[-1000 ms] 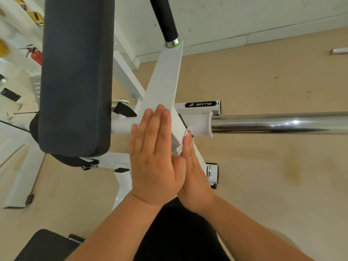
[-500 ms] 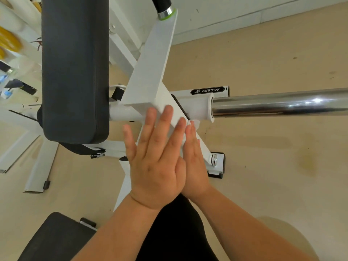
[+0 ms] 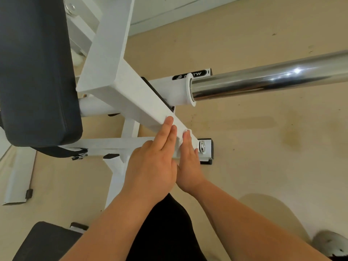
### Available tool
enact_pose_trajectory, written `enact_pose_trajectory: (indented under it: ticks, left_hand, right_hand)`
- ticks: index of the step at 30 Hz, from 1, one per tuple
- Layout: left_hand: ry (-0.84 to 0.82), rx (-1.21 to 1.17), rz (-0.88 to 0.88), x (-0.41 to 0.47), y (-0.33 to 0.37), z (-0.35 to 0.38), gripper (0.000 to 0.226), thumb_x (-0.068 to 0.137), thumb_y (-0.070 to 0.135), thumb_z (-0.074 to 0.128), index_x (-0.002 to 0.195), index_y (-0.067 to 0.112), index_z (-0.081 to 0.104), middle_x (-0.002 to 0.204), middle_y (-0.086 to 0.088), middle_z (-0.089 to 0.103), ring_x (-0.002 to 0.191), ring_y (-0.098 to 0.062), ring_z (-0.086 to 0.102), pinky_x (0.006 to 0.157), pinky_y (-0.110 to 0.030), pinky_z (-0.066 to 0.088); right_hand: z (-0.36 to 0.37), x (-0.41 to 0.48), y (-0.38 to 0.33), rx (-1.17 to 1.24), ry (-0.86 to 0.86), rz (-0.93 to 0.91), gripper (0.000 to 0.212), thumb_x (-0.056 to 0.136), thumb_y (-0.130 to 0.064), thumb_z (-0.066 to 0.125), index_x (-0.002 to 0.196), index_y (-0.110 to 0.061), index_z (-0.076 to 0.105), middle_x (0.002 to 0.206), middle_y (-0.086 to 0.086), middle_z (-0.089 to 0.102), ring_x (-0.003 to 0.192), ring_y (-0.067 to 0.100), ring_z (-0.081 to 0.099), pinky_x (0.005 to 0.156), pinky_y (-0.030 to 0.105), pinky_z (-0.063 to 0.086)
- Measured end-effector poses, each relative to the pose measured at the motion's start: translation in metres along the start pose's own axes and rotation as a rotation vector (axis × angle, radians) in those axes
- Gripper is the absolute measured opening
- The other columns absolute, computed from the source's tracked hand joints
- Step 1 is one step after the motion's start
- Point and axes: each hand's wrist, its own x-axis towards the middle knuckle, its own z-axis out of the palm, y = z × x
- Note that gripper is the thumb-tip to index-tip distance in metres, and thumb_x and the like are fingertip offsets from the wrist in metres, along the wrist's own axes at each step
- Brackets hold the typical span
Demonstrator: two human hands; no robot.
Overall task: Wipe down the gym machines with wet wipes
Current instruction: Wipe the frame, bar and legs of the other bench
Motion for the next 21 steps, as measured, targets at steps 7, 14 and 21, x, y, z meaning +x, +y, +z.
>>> enact_pose_trajectory:
  ticks: [7, 14, 21]
  left_hand:
    - [-0.381, 0.065, -0.089, 0.010, 0.023, 0.029, 0.078, 0.096, 0.018, 0.040, 0.160, 0.019, -0.005, 0.159, 0.011, -0.039, 0.098, -0.020, 0.045, 0.077, -0.034, 0.043]
    - [-0.409, 0.111, -0.122, 0.018, 0.022, 0.045, 0.083, 0.092, 0.012, 0.039, 0.159, 0.017, -0.012, 0.158, 0.010, -0.039, 0.090, -0.021, 0.032, 0.071, -0.035, 0.036]
    - [-0.304, 0.049, -0.148, 0.013, 0.023, 0.063, 0.085, 0.090, 0.013, 0.047, 0.161, 0.016, 0.000, 0.166, 0.009, -0.021, 0.093, -0.021, 0.042, 0.072, -0.033, 0.034]
  right_hand:
    - [-0.009, 0.032, 0.039, 0.168, -0.160, 0.337, 0.098, 0.098, -0.017, 0.054, 0.159, -0.034, -0.021, 0.170, -0.019, -0.004, 0.153, 0.012, 0.018, 0.122, 0.033, 0.025]
    - [-0.002, 0.049, 0.070, 0.250, -0.123, 0.431, 0.087, 0.087, -0.008, 0.055, 0.154, -0.036, 0.007, 0.145, 0.005, 0.046, 0.125, 0.029, 0.053, 0.108, 0.051, 0.048]
    - [0.018, 0.046, 0.056, 0.163, 0.048, 0.210, 0.098, 0.097, -0.008, 0.054, 0.160, -0.029, -0.018, 0.168, -0.020, -0.014, 0.155, 0.002, -0.010, 0.128, 0.032, 0.003]
